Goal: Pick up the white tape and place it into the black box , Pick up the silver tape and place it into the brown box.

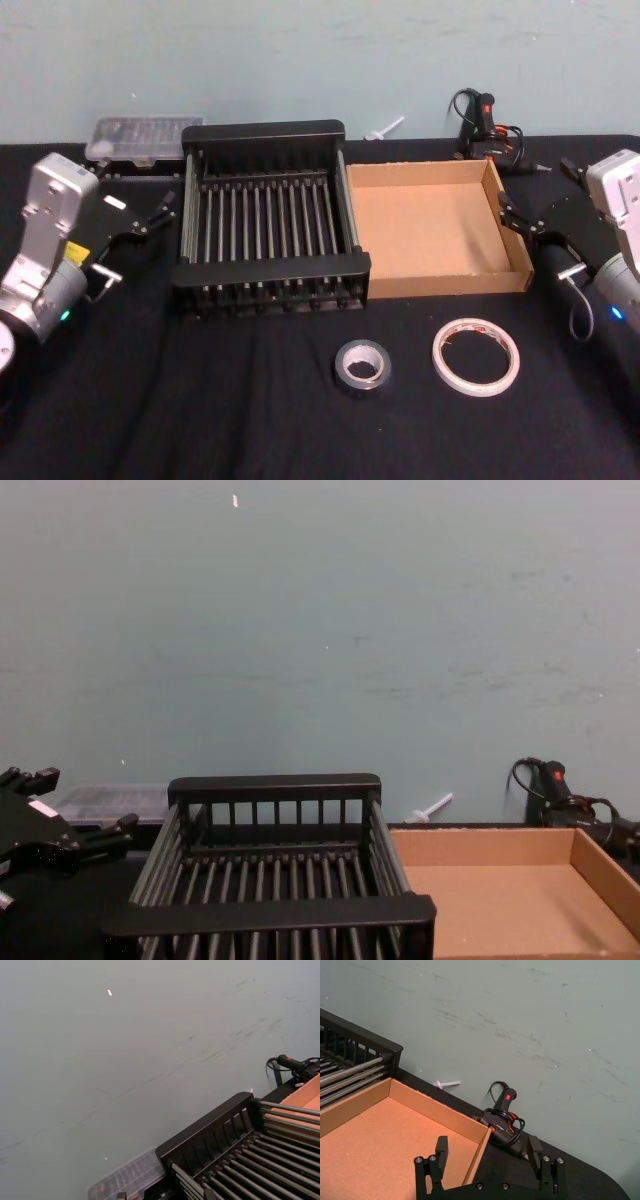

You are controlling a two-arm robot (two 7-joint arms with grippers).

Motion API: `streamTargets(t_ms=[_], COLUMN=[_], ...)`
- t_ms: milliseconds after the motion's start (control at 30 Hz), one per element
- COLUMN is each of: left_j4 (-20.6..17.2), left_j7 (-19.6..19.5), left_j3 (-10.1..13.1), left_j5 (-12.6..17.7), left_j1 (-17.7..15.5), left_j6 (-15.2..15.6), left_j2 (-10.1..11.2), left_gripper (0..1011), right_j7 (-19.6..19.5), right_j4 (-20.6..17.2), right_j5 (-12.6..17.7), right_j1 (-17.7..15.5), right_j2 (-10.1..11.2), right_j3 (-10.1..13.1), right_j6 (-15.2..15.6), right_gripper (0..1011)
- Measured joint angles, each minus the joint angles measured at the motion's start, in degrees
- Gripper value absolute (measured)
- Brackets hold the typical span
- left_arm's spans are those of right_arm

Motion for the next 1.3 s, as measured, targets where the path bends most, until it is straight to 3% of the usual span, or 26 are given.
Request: streamTargets(t_ms=[1300], left_j4=[0.0], left_j7=[0.0], left_j3=[0.0], left_j5=[0.0], left_j1=[0.0], left_j6=[0.0], left_j2=[0.0], left_gripper=[1001], right_j7=[0.0], right_j4=[0.0], right_j5=[0.0], right_j1=[0.0], right_j2=[0.0], right_j3=[0.0], right_j6=[0.0], right_gripper=[1002])
